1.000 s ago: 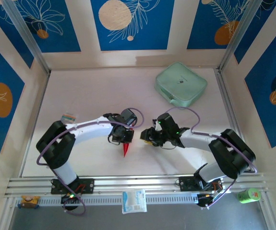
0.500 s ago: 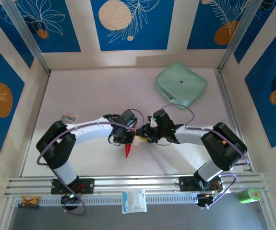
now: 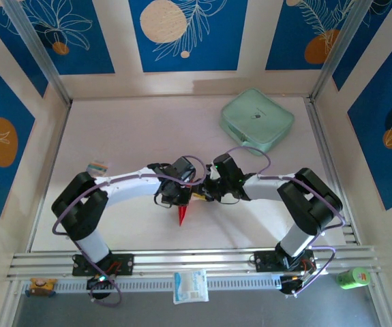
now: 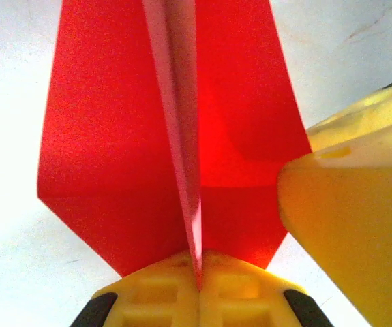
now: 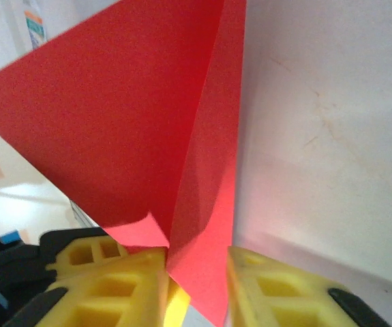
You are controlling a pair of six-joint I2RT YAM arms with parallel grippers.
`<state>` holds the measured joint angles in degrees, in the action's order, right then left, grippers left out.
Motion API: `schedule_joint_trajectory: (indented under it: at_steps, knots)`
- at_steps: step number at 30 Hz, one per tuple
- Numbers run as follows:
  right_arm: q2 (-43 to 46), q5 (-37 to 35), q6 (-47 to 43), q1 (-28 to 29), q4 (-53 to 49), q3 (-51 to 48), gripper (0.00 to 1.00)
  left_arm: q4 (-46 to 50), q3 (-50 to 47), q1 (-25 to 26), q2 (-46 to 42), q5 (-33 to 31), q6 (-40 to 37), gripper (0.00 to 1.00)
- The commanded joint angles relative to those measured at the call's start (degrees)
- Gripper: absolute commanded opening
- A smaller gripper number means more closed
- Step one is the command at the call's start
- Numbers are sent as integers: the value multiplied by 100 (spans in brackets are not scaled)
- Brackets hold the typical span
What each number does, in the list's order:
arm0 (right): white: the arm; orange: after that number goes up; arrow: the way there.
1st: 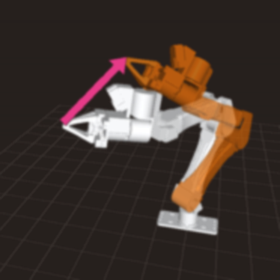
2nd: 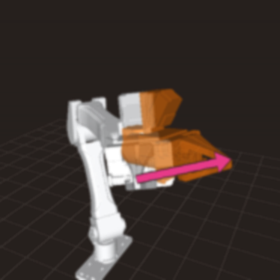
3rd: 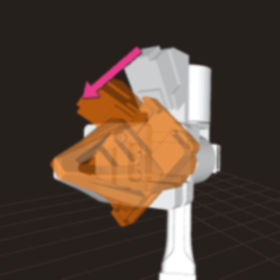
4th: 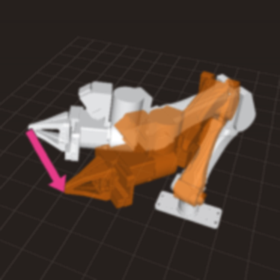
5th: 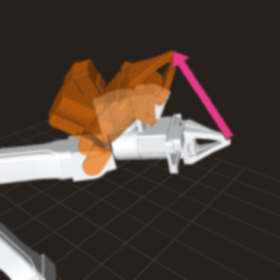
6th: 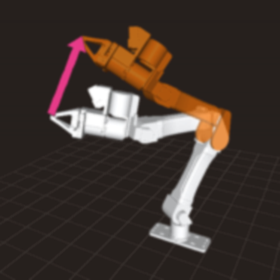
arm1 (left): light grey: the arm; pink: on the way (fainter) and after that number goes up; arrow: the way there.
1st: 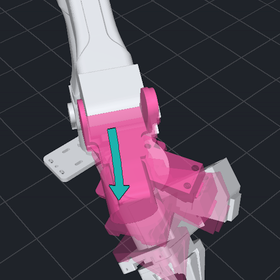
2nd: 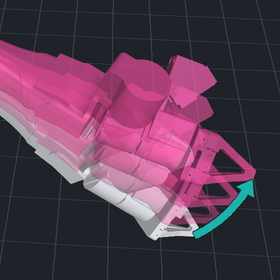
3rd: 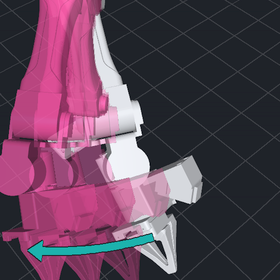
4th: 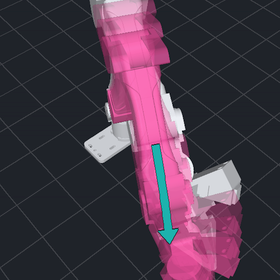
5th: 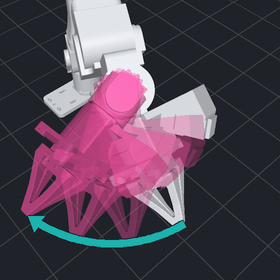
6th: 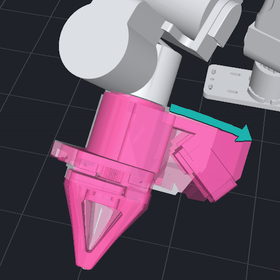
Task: Fold a paper plane with a square sheet of paper (pick it up from the middle)
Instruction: Move a paper plane to the center of the table.
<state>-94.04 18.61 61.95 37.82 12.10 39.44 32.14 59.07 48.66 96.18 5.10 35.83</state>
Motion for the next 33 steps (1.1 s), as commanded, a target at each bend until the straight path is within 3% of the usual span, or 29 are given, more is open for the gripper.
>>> schedule_joint_trajectory:
  at_steps: [1, 15, 33]
  knots:
    - [-96, 31, -72, 23, -303, 87, 22, 54, -34, 71, -125, 35, -79, 0]
    - [22, -39, -78, 13, -356, 46, 5, 78, 61, 65, -340, -96, -249, 14]
    - [8, -24, -96, 6, -425, 78, 2, -69, -119, 66, -639, -425, -271, 39]
